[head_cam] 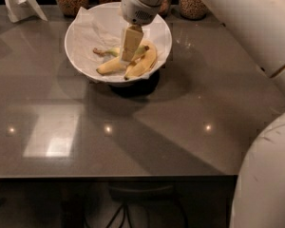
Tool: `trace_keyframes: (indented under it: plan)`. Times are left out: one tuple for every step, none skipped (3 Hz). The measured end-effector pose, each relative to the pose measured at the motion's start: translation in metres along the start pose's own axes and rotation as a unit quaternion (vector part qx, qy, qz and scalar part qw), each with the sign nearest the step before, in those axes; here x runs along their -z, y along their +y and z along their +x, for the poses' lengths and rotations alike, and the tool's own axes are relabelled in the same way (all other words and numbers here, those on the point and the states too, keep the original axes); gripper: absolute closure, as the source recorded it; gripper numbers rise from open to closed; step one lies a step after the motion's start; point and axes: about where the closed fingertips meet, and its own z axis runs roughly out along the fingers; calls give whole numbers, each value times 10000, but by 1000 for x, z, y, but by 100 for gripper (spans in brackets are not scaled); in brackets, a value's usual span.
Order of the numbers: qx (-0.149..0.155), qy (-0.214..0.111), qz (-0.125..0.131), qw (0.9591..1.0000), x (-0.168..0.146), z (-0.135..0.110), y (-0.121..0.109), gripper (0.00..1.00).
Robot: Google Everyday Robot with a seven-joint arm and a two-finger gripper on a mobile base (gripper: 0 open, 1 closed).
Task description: Pick banana from white bowl
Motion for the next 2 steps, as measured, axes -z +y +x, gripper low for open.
trace_keyframes:
  plan:
    - [-117, 169, -49, 9998, -9, 12, 0, 27]
    - [-248, 295, -87, 9992, -15, 22, 2, 51]
